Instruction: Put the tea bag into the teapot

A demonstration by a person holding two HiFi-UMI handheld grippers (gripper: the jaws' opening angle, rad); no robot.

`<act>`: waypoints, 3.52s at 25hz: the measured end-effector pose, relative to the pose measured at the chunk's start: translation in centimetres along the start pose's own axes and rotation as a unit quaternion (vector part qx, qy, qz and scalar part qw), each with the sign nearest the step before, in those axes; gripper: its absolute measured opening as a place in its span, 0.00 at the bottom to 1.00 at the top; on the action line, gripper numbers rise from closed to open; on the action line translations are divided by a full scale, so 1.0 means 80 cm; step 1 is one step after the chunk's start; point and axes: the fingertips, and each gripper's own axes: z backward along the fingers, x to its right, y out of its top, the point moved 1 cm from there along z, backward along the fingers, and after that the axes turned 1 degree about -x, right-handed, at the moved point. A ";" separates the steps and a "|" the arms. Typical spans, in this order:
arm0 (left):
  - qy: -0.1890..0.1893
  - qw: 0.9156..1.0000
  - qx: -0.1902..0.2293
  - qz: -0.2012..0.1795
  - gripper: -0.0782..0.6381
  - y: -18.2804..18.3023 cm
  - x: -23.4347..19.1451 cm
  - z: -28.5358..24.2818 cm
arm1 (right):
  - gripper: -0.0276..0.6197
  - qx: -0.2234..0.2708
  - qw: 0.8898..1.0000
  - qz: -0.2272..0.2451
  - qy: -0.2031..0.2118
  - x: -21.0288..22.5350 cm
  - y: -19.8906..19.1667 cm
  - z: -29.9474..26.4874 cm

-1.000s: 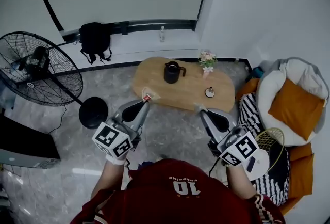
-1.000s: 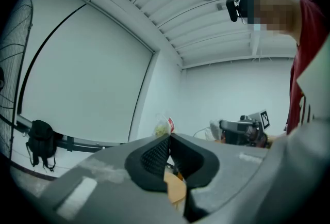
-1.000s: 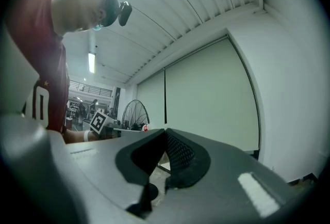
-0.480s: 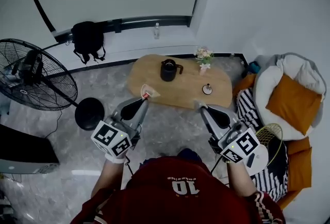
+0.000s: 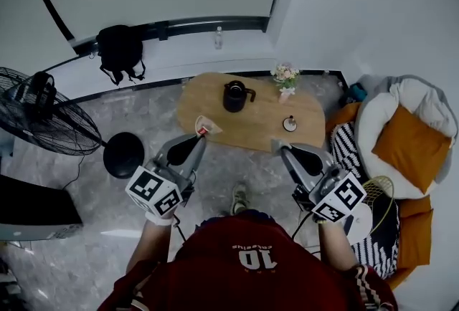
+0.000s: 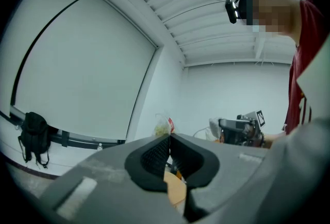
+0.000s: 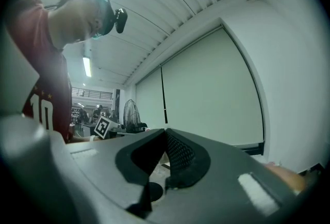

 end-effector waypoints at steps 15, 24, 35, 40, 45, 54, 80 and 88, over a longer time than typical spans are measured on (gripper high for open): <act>0.020 1.000 -0.008 -0.009 0.12 0.026 -0.060 -0.125 | 0.05 -0.040 0.996 0.061 0.056 0.117 -0.016 -0.067; 0.038 0.999 -0.019 -0.020 0.12 0.033 -0.087 -0.194 | 0.05 -0.017 0.998 0.036 0.051 0.207 -0.015 -0.082; 0.054 0.998 -0.023 -0.027 0.12 0.040 -0.097 -0.237 | 0.05 -0.008 0.998 0.023 0.051 0.264 -0.018 -0.091; 0.055 0.997 -0.036 -0.033 0.12 0.040 -0.105 -0.247 | 0.05 -0.013 0.999 0.010 0.045 0.283 -0.029 -0.101; 0.046 0.997 -0.041 -0.037 0.12 0.040 -0.123 -0.255 | 0.05 -0.015 1.000 -0.004 0.022 0.306 -0.047 -0.119; 0.035 0.998 -0.043 -0.018 0.12 0.038 -0.181 -0.279 | 0.05 -0.026 1.000 -0.012 -0.010 0.347 -0.077 -0.179; -0.023 0.998 -0.064 0.006 0.12 0.009 -0.313 -0.310 | 0.05 -0.129 0.987 -0.056 -0.072 0.463 -0.308 -0.329; -0.005 0.997 -0.081 0.009 0.12 -0.008 -0.340 -0.301 | 0.05 -0.172 0.977 -0.083 -0.098 0.503 -0.413 -0.360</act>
